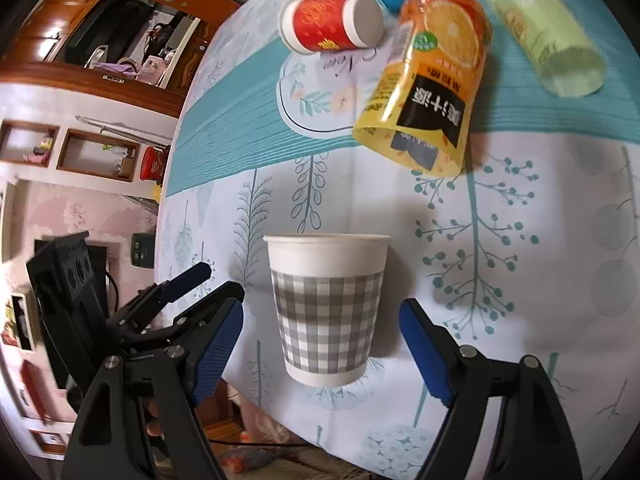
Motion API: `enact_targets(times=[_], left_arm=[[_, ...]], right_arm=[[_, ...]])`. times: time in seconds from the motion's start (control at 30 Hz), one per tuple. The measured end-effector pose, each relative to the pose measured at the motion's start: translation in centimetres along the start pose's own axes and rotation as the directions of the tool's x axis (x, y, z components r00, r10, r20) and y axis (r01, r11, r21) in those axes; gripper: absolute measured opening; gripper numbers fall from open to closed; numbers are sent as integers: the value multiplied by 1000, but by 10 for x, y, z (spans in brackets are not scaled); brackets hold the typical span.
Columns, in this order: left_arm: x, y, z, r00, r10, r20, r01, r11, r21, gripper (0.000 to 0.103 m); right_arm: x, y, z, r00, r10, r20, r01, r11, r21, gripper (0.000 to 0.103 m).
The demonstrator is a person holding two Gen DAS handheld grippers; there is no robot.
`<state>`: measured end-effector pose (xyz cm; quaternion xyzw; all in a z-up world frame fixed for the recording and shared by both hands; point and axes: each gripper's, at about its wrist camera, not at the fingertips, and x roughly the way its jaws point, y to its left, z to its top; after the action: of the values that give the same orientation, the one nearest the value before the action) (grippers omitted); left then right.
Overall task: Flip cup upright
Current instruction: 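Grasp the checkered cup with the right gripper while the left gripper releases it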
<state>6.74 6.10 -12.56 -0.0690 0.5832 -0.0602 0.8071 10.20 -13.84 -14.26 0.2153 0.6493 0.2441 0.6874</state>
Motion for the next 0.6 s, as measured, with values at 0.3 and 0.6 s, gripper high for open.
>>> enact_targets(times=[0.3,0.6], left_arm=[[8,3,5,1000,-11,-9,10,1000,-11,74],[10,6,7,1000,-14,-12,13,1000,-20,74]], right_arm=[[14,-7,15,998,26,-53,-23,999,48,81],[20,-7,19,999,21,-45,-19,999,46,65]])
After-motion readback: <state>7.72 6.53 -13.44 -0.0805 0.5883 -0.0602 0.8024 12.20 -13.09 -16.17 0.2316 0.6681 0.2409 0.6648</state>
